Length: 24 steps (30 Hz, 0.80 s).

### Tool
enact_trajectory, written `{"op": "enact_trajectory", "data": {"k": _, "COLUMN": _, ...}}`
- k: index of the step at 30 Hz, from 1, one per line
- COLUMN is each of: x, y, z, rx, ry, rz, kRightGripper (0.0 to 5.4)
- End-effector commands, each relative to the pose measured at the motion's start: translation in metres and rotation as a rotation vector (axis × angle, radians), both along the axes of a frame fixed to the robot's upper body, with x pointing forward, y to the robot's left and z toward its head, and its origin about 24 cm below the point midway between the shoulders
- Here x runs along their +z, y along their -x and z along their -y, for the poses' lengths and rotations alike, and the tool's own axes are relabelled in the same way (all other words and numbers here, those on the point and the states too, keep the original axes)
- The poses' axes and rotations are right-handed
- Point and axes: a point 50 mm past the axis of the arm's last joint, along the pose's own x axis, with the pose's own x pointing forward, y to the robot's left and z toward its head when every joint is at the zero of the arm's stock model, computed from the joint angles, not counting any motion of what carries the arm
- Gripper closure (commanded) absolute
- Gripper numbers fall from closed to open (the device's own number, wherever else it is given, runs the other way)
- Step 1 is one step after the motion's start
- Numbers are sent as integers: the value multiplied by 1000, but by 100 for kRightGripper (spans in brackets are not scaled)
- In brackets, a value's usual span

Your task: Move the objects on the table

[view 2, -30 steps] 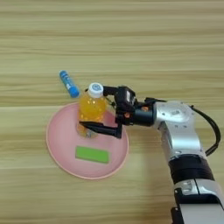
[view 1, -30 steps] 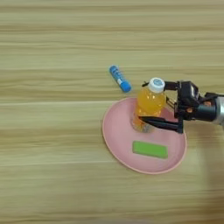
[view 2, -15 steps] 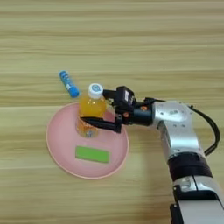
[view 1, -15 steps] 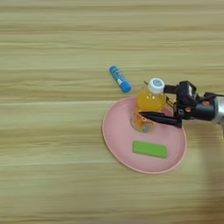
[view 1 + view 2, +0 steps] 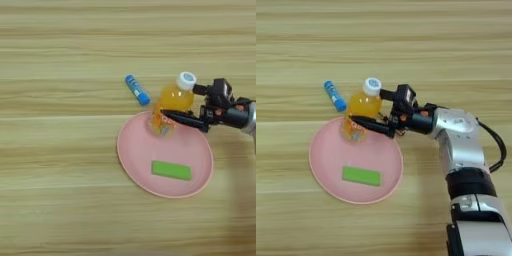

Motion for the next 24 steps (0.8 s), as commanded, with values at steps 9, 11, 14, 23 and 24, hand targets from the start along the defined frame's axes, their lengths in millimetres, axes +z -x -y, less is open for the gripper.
{"op": "enact_trajectory", "data": {"k": 9, "x": 61, "y": -32, "z": 15, "rx": -220, "ry": -72, "rz": 202, "kRightGripper": 187}}
{"op": "enact_trajectory", "data": {"k": 11, "x": 63, "y": -37, "z": 18, "rx": -276, "ry": -69, "rz": 201, "kRightGripper": 187}}
{"op": "enact_trajectory", "data": {"k": 14, "x": 64, "y": -46, "z": 24, "rx": -377, "ry": -80, "rz": 178, "kRightGripper": 187}}
{"op": "enact_trajectory", "data": {"k": 23, "x": 64, "y": -59, "z": 39, "rx": -564, "ry": 0, "rz": 175, "kRightGripper": 187}}
{"op": "enact_trajectory", "data": {"k": 24, "x": 64, "y": -60, "z": 41, "rx": -575, "ry": 4, "rz": 175, "kRightGripper": 187}}
